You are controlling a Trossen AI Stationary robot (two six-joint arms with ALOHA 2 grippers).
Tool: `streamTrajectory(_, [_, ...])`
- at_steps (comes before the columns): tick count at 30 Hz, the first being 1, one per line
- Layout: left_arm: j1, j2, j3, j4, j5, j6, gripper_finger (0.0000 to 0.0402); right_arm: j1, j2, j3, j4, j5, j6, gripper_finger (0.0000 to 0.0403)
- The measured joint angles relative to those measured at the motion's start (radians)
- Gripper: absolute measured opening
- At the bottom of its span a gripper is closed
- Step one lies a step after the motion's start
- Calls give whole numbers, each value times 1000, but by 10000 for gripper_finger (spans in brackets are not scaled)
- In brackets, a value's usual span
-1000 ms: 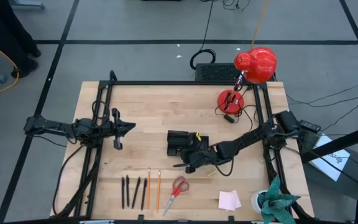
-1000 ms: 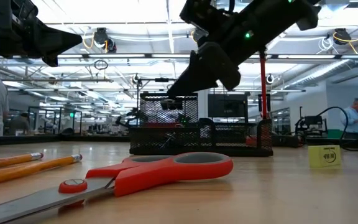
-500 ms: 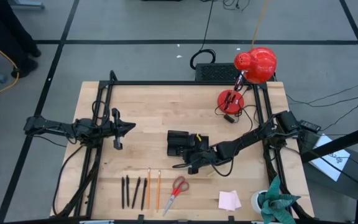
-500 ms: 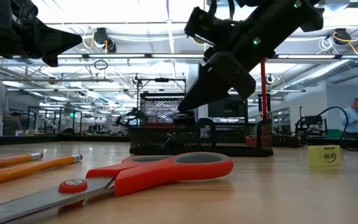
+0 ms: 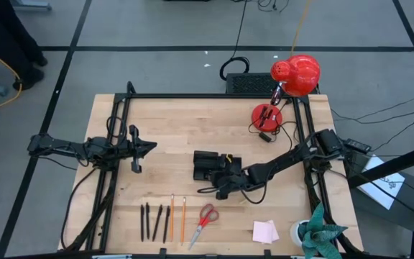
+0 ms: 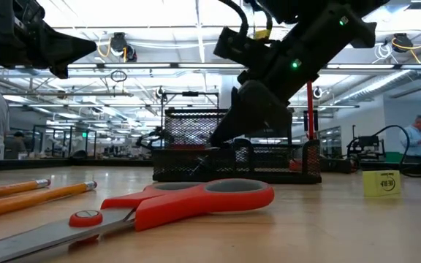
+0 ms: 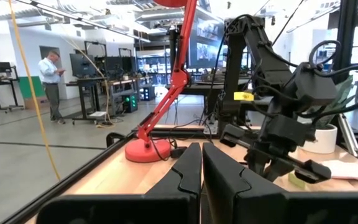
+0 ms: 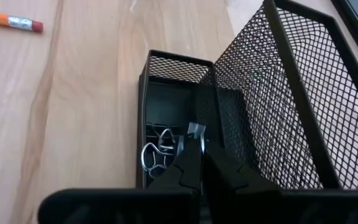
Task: Pick and place office supplies into organizer
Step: Put the binder clip into the desk organizer, then put the eraser into the desk organizer
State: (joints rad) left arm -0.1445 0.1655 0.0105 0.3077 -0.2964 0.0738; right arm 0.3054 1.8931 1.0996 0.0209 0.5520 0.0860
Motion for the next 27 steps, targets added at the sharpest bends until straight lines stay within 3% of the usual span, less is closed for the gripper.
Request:
streamTrajectory(9, [0, 0, 0, -1, -2, 0, 24, -3, 13, 1, 19, -2, 5, 18])
streamTrajectory(19, [0, 0, 0, -1, -2, 0, 24, -3, 12, 1, 23, -3, 26, 72])
streamTrajectory(27, [0, 0, 0, -1, -2, 0, 24, 7, -79, -1, 4, -1, -9, 94])
